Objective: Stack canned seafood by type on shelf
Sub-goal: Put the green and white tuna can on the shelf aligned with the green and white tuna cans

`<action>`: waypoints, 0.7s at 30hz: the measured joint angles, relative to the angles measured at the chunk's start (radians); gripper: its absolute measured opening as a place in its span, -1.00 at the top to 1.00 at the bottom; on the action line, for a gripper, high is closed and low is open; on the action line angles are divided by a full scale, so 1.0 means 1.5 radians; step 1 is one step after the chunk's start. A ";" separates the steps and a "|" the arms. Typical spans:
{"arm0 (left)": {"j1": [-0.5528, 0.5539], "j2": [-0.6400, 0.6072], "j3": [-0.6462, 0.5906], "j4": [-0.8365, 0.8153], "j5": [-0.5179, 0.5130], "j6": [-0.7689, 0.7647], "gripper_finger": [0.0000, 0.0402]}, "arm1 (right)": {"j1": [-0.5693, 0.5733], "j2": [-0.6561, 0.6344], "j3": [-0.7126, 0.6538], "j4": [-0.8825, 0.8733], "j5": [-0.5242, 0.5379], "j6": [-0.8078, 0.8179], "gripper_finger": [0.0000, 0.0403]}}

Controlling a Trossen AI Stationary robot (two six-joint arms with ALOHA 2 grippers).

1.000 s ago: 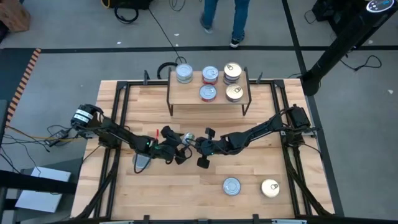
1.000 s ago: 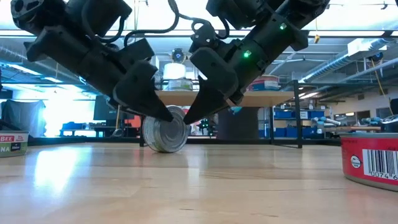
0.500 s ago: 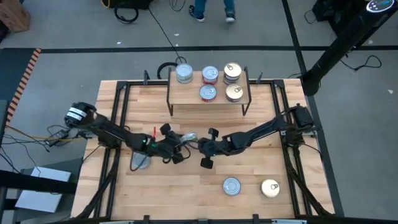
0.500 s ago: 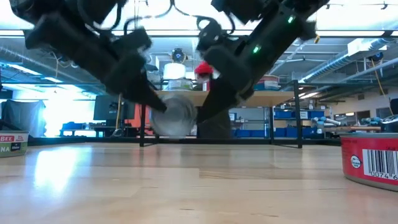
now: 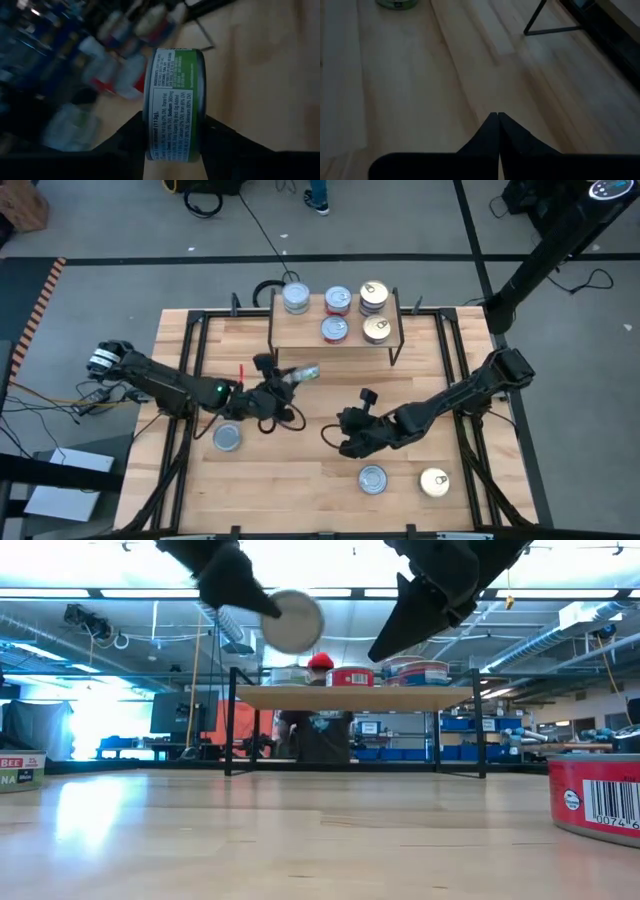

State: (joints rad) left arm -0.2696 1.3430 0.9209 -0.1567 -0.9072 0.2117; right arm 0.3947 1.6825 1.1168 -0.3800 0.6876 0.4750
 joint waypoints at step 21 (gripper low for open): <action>0.175 0.080 0.042 -0.009 -0.099 0.238 0.27 | 0.011 0.000 0.000 0.002 0.020 0.009 0.96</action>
State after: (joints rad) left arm -0.0077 1.4627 0.9833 -0.1704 -1.0558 0.5686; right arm 0.4107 1.6829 1.1164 -0.3777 0.7181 0.4881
